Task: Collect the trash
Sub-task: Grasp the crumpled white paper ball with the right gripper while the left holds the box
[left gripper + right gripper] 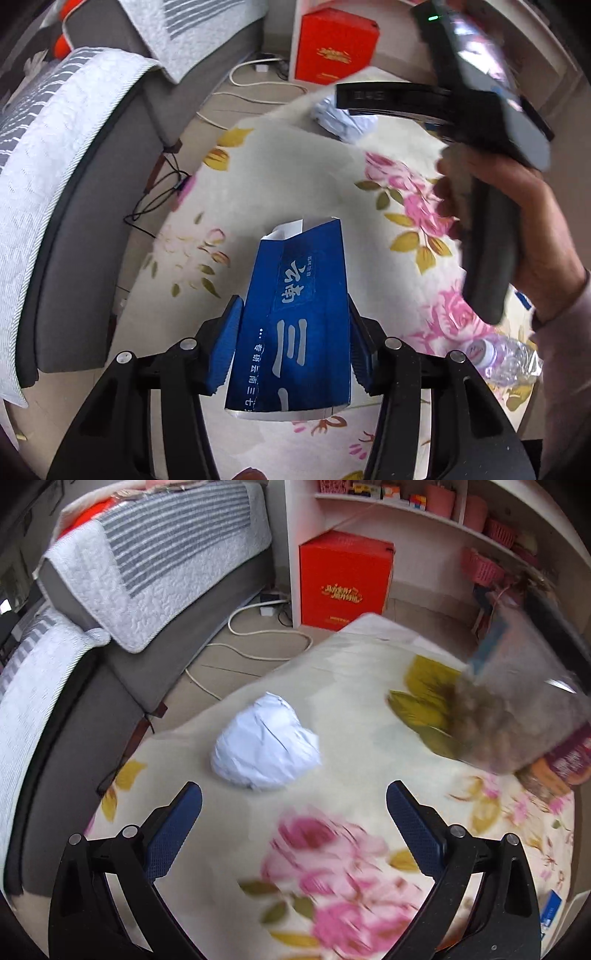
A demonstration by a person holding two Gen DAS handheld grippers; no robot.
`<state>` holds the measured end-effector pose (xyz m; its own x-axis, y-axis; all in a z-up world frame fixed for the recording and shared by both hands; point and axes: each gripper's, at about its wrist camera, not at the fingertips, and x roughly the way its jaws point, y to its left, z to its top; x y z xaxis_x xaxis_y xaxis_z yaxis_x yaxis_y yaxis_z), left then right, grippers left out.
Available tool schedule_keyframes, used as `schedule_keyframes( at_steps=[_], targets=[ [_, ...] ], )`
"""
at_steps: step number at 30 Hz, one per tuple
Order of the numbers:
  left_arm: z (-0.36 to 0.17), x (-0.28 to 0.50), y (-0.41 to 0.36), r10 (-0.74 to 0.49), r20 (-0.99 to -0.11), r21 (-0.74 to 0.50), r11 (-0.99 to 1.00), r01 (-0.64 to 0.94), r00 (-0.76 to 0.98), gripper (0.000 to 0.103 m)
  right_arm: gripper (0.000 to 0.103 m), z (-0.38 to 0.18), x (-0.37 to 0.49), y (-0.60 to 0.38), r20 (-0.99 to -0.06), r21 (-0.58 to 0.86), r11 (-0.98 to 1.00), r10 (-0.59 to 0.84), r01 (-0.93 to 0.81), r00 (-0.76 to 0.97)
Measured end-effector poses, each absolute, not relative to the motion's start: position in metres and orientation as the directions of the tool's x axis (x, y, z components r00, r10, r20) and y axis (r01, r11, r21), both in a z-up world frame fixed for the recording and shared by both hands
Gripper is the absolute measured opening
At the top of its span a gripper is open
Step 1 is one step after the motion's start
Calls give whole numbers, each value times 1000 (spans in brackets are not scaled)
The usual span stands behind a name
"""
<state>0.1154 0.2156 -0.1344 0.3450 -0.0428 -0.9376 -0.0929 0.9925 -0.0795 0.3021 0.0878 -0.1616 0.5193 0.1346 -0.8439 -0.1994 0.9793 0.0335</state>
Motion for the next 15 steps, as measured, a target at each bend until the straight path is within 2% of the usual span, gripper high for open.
schedule_keyframes(
  at_steps=[9, 10, 12, 15],
  targets=[
    [-134, 118, 230, -51, -938, -99, 987, -123, 344, 51, 95, -195, 339, 109, -872, 12, 990, 78, -137, 484],
    [-135, 118, 230, -51, -938, -99, 987, -124, 344, 51, 92, -196, 340, 108, -869, 23, 991, 85, -133, 487],
    [-135, 118, 231, -54, -938, -103, 987, -125, 341, 51, 73, -200, 343, 108, -873, 39, 990, 101, -137, 478],
    [-136, 119, 234, -59, -939, -109, 985, -133, 338, 51, 71, -200, 343, 110, -872, 29, 989, 95, -143, 479]
  ],
)
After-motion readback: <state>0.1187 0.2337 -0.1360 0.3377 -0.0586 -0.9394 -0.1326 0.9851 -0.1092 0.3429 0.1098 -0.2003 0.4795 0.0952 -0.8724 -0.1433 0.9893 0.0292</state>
